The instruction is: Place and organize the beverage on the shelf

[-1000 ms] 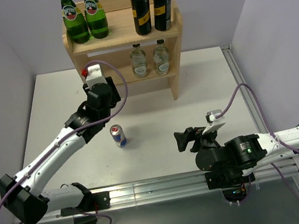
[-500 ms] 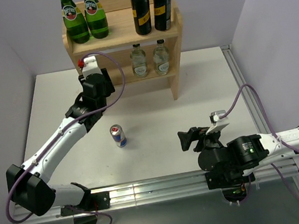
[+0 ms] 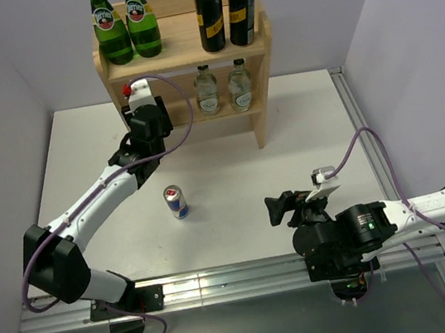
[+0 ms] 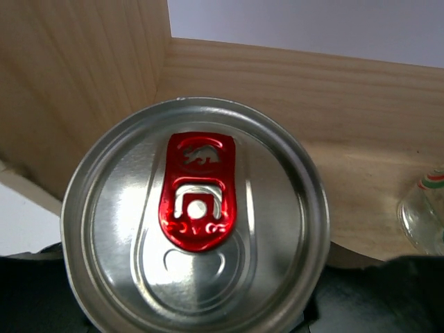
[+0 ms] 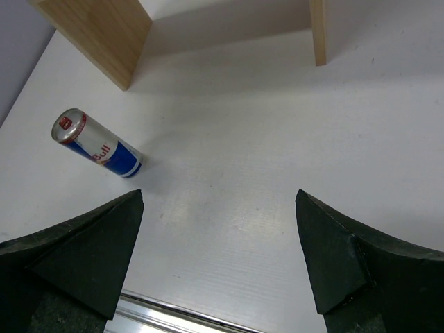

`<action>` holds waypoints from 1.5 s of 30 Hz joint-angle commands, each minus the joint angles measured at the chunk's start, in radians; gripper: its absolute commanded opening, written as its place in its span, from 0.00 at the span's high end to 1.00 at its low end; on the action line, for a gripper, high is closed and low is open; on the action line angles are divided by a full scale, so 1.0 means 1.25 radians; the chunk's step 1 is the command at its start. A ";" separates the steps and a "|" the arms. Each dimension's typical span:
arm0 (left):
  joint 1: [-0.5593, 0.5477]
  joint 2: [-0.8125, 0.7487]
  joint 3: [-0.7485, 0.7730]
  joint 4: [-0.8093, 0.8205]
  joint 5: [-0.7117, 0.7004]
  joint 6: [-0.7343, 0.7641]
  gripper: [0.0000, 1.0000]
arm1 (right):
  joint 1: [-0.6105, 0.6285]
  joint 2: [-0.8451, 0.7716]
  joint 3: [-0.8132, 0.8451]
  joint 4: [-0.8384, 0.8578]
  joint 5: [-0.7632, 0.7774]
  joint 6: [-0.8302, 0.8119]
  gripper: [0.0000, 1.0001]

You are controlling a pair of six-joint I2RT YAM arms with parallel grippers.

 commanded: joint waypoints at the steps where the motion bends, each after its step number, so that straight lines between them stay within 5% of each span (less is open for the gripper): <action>1: 0.007 0.014 0.063 0.109 -0.028 0.026 1.00 | 0.005 -0.005 -0.006 0.010 0.032 0.024 0.03; 19: 0.029 0.113 0.127 0.140 -0.119 0.041 0.99 | 0.005 0.008 -0.020 0.033 0.029 0.015 0.03; 23: 0.035 0.109 0.113 0.156 -0.128 0.029 0.85 | 0.005 0.011 -0.027 0.043 0.028 0.013 0.03; 27: 0.036 0.099 0.085 0.176 -0.134 0.019 0.56 | 0.004 0.018 -0.027 0.052 0.027 0.010 0.03; 40: 0.038 0.109 0.060 0.229 -0.194 0.020 0.52 | 0.005 0.030 -0.034 0.092 0.023 -0.014 0.03; 45: 0.036 0.127 0.073 0.230 -0.197 0.017 0.25 | 0.005 0.030 -0.038 0.107 0.023 -0.028 0.03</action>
